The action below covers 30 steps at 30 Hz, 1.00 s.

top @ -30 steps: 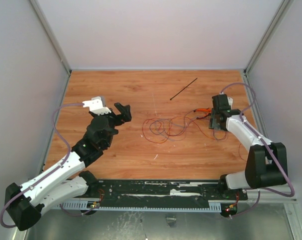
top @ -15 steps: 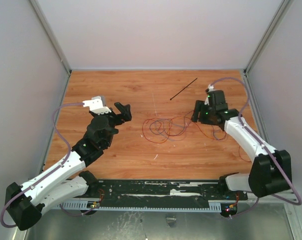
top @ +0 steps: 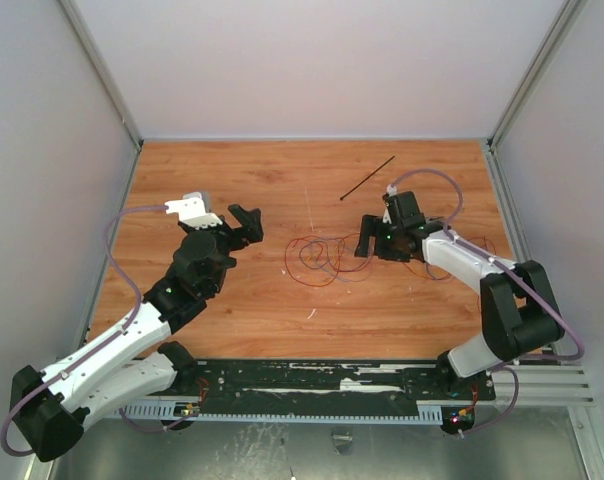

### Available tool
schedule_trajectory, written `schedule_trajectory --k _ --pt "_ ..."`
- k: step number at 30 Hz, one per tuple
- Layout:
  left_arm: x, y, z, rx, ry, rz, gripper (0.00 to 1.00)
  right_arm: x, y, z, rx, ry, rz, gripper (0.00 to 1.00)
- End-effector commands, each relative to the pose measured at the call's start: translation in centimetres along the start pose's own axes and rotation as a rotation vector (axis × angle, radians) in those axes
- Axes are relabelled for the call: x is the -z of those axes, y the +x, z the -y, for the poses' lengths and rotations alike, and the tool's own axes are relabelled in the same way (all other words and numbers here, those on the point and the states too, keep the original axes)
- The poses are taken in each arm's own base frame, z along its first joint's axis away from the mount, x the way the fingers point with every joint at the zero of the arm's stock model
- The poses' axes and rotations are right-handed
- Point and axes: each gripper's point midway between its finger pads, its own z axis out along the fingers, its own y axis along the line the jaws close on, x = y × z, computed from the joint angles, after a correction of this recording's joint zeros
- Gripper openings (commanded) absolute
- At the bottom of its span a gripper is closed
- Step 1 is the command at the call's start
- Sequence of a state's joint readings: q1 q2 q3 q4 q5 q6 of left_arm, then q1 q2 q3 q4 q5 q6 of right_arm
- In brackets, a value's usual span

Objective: Zip-tie the wires
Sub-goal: Adjust the cable at the center of the board.

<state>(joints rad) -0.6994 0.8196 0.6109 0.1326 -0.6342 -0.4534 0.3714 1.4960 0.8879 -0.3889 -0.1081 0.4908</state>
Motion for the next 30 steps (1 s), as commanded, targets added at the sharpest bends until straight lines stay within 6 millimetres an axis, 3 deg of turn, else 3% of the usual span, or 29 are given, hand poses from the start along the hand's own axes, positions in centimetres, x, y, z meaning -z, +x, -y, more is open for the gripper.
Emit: schedule_trajectory --k 1,13,18,25,30 --pt "0.0 -1.0 0.1 0.024 0.004 0.03 0.98 -1.3 0.8 -1.6 0.001 -0.055 -0.011 0.87" --pt "0.2 -0.9 -0.3 0.025 0.001 0.031 0.98 -3.9 0.7 -3.2 0.021 -0.074 -0.038 0.87" --pt "0.2 -1.1 -0.5 0.022 -0.004 0.034 0.98 -5.5 0.5 -4.8 0.045 -0.093 -0.05 0.87" --pt "0.4 -1.3 -0.8 0.021 -0.011 0.037 0.98 -7.9 -1.9 -7.3 0.07 -0.116 -0.03 0.87" --pt "0.6 -1.6 -0.8 0.031 -0.01 0.043 0.98 -9.3 -3.4 -7.6 0.09 -0.091 -0.021 0.88"
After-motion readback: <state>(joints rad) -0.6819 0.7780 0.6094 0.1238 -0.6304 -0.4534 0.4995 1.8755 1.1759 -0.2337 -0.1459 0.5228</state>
